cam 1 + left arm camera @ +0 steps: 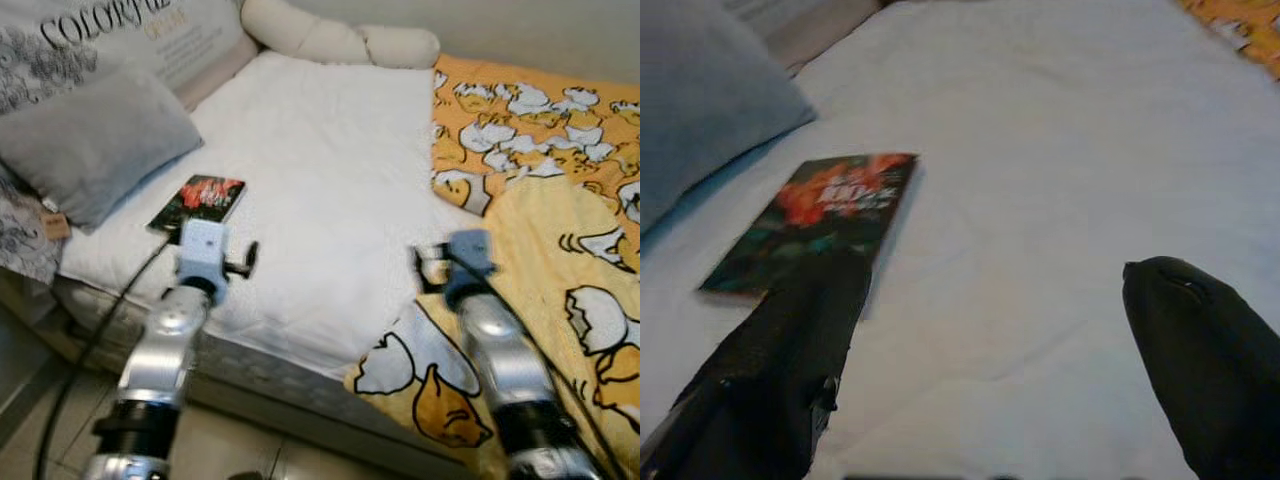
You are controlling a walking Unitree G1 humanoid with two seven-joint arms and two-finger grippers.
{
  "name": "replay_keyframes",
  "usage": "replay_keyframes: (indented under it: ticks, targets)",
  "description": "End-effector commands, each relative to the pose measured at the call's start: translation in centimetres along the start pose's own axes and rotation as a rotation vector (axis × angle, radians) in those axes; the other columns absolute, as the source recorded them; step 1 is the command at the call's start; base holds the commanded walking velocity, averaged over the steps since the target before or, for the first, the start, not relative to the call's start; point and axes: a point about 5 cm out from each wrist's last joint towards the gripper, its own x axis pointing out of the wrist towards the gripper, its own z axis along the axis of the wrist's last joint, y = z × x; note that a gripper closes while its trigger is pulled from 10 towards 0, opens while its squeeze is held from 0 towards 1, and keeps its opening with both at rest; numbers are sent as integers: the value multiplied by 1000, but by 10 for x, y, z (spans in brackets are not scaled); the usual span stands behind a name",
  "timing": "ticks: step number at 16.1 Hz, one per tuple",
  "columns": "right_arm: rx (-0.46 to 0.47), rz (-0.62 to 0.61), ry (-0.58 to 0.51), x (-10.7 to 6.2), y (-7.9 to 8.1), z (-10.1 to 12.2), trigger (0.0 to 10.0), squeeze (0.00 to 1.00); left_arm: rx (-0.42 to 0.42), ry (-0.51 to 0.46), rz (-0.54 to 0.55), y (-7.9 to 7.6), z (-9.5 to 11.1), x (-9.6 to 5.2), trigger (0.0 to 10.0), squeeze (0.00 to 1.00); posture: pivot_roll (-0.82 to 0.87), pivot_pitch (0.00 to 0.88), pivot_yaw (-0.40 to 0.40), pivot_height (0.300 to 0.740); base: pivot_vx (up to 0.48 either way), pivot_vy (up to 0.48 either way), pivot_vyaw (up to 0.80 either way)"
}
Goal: Clean up the room
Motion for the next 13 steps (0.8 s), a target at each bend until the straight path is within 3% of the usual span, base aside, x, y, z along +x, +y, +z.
replay_keyframes:
  ticks: [1, 2, 3, 4, 5, 6, 7, 8, 10, 11, 12, 13]
  targets:
    - [3, -25, 69, 2, -15, -9, 10000, 75, 33, -5, -48, -6, 1, 0, 10000, 0, -16, 0, -30, 740, 0, 0, 0]
    - [3, -25, 69, 2, -15, -9, 10000, 75, 33, -5, -48, -6, 1, 0, 10000, 0, -16, 0, -30, 740, 0, 0, 0]
    - [-16, -10, 105, 6, -18, -12, 10000, 1000, 67, -8, -85, -9, 2, 0, 10000, 0, -10, 0, -36, 740, 0, 0, 0]
    - [-40, 12, 144, 10, -19, -15, 10000, 1000, 88, -7, -124, -12, 1, -1, 10000, 0, -5, 0, -40, 740, 0, 0, 0]
    - [-151, 108, 280, 18, -16, -27, 10000, 1000, 136, -4, -221, -19, 0, -3, 10000, 0, -1, 0, -44, 740, 0, 0, 0]
    - [-186, 134, 327, 19, -15, -32, 10000, 1000, 150, 3, -250, -21, -1, -4, 10000, 0, 0, 0, -44, 740, 0, 0, 0]
    - [-237, 160, 432, 19, -16, -42, 10000, 263, 179, 13, -336, -27, -3, -5, 10000, 0, 2, 0, -43, 740, 0, 0, 0]
    - [-255, 159, 481, 18, -17, -48, 10000, 0, 187, 23, -387, -31, -4, -6, 10000, 0, 7, 0, -44, 740, 0, 0, 0]
    - [-242, 146, 556, 14, -19, -62, 10000, 0, 201, 44, -472, -37, -6, -9, 10000, 0, 14, 0, -38, 740, 0, 0, 0]
    - [-151, 98, 553, 13, -20, -68, 10000, 0, 208, 52, -506, -38, -5, -10, 10000, 0, 25, 0, -35, 740, 0, 0, 0]
    - [-129, 79, 535, 14, -20, -68, 7020, 0, 213, 54, -513, -38, -5, -11, 10000, 0, 32, 0, -33, 740, 0, 0, 0]
    - [-134, 79, 530, 14, -19, -67, 5137, 0, 217, 56, -515, -37, -5, -11, 10000, 0, 40, 0, -31, 740, 0, 0, 0]
